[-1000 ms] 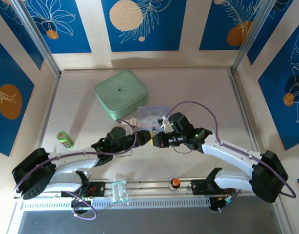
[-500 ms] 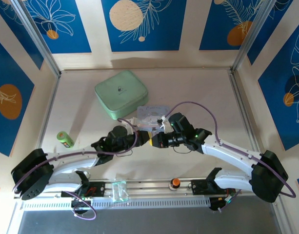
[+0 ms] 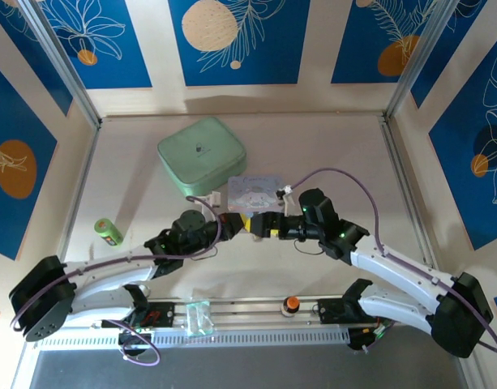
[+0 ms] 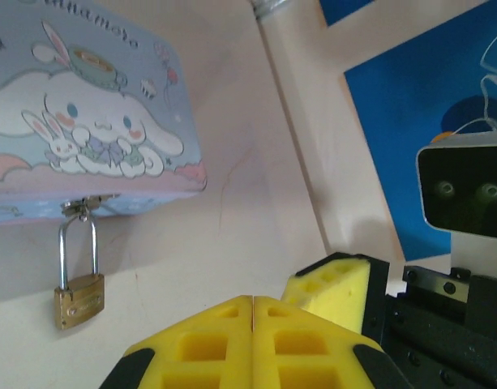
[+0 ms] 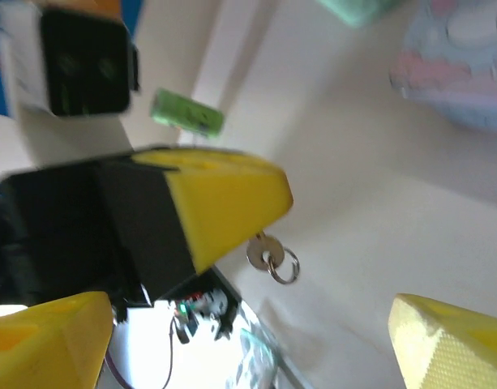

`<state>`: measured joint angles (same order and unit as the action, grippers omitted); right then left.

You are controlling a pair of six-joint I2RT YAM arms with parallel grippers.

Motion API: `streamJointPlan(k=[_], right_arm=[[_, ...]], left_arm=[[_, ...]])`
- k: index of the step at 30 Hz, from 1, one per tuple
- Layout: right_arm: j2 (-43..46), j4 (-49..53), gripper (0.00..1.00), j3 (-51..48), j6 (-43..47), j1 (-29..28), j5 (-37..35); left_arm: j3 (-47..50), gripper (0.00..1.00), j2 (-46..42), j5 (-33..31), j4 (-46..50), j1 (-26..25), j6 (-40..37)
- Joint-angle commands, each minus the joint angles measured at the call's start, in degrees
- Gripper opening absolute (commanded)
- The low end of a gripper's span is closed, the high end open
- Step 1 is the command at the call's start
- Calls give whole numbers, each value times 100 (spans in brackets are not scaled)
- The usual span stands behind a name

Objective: Unlock the padlock with the key

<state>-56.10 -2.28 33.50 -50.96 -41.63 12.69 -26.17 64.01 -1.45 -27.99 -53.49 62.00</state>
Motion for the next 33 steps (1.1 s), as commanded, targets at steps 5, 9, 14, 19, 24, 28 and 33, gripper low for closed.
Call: streamJointPlan(k=[5, 9, 14, 19, 24, 28, 33], right_arm=[[-451, -2743, 91, -298, -1305, 164, 164], [-810, -3294, 84, -139, -1607, 105, 304], [-1079, -3568, 74, -63, -1652, -66, 353], [-1397, -4238, 61, -60, -1893, -182, 537], [-1590, -4763, 45, -183, -2083, -263, 476], [-1540, -4816, 37, -299, -2085, -308, 384], [-1540, -4974, 36, -426, -2136, -346, 322]], left_arm=[[233, 0, -603, -813, -856, -29, 591], [88, 0, -819, -944, -685, -29, 577], [-33, 0, -950, -957, -627, -25, 471], [12, 0, -972, -1009, -846, -38, 434], [60, 0, -917, -1050, -1112, -38, 526], [92, 0, -980, -1220, -1069, -47, 529], [218, 0, -935, -1344, -1429, -47, 641]])
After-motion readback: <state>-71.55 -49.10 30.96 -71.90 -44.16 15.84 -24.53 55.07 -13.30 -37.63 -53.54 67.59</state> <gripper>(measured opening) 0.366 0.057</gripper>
